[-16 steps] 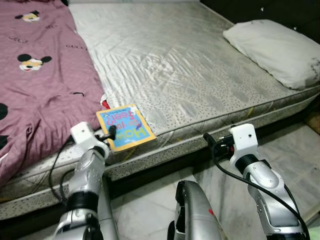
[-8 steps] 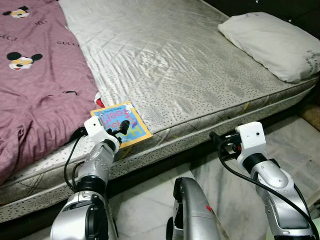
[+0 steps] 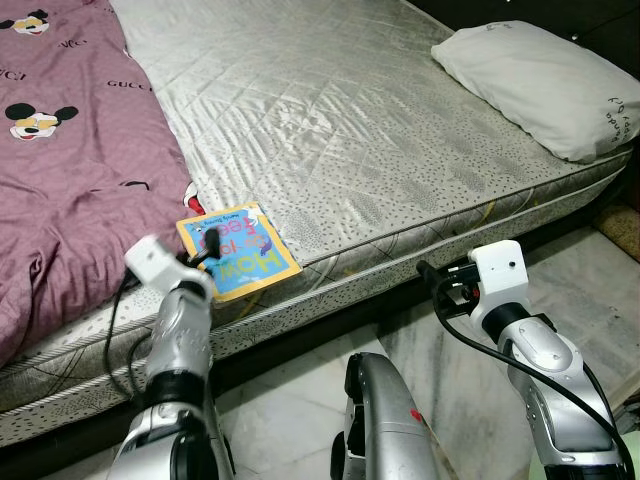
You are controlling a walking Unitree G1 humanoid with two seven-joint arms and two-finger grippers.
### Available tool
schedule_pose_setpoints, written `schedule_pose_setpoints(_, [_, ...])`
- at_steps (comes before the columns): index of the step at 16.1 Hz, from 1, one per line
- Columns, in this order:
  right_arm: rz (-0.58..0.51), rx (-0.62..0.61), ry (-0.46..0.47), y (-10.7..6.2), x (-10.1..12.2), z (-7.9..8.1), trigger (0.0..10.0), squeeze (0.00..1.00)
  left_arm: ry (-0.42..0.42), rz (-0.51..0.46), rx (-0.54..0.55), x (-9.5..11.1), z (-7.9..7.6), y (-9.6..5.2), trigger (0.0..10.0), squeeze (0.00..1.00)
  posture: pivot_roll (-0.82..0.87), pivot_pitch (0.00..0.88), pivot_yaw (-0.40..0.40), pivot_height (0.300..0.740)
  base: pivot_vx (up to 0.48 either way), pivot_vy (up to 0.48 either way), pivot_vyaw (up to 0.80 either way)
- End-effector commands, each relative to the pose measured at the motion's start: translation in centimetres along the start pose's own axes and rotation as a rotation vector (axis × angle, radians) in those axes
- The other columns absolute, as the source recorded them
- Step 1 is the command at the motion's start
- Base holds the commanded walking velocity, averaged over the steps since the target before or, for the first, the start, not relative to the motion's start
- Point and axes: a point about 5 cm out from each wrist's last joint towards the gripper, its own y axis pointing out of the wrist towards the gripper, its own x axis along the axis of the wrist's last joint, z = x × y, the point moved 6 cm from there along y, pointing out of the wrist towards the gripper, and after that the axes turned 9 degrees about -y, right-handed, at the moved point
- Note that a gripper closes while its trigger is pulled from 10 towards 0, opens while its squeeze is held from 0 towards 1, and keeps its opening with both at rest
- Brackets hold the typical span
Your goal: Clean up the room
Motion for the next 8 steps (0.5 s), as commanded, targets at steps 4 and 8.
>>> schedule_pose_setpoints(4, [0.036,-0.002,-0.012,0.2,-0.7,-0.4,10.0,0.00,-0.026,0.128,0.088,-2.1,3.0,-0.1,10.0,0.00,-0.20,0.066,-0.117,0.539,0.000,0.000,0.00])
schedule_pose_setpoints(8, [0.034,-0.011,-0.020,0.1,-0.3,-0.7,10.0,0.00,0.008,0.191,0.065,-2.4,2.5,0.6,10.0,0.00,-0.22,0.074,-0.118,0.539,0.000,0.000,0.00])
